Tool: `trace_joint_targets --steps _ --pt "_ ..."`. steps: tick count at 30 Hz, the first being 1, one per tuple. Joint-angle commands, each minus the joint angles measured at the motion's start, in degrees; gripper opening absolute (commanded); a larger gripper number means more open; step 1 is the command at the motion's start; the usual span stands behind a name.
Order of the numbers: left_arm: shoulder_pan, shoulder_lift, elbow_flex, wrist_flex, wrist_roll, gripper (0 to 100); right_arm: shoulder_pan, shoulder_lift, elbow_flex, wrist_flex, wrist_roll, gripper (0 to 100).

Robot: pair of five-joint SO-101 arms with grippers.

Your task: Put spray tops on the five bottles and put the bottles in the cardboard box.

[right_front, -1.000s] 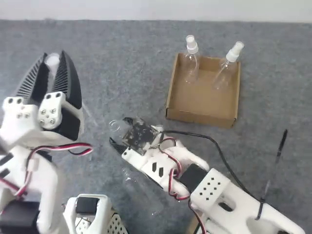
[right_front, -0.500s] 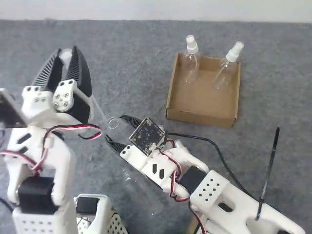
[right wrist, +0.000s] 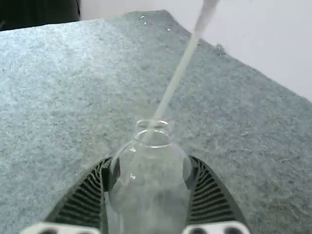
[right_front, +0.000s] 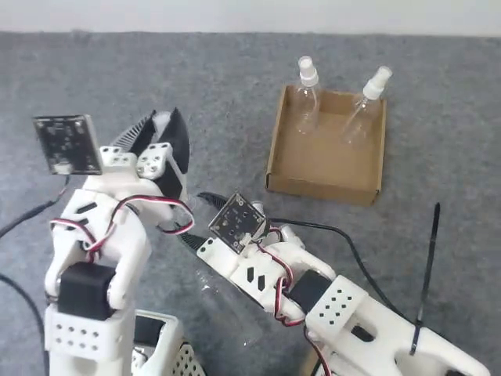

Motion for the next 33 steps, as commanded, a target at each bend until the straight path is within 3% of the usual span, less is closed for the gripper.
trace_joint_targets --steps 1,7,14,19,28,33 --pt "0.44 -1.23 0.31 2.81 -2.64 1 3.56 -0.48 0.09 -6.29 -0.88 0.6" --pt "0.44 -1.23 4.26 2.73 -4.4 1 4.97 -0.48 2.99 -13.41 -6.24 0.6" --pt "1.14 -1.23 4.97 3.08 -4.4 2 5.05 -0.48 3.08 -13.67 -6.42 0.6" --pt "1.58 -1.32 4.0 3.08 -4.4 13 5.05 -0.48 3.16 -13.23 -6.42 0.6" --pt "1.32 -1.05 -2.59 3.08 -4.66 13 4.97 -0.48 4.57 -13.58 -6.24 0.6" --pt "-3.6 -0.7 -1.27 0.09 -4.66 12 4.97 -0.48 4.66 -13.49 -6.24 0.6"
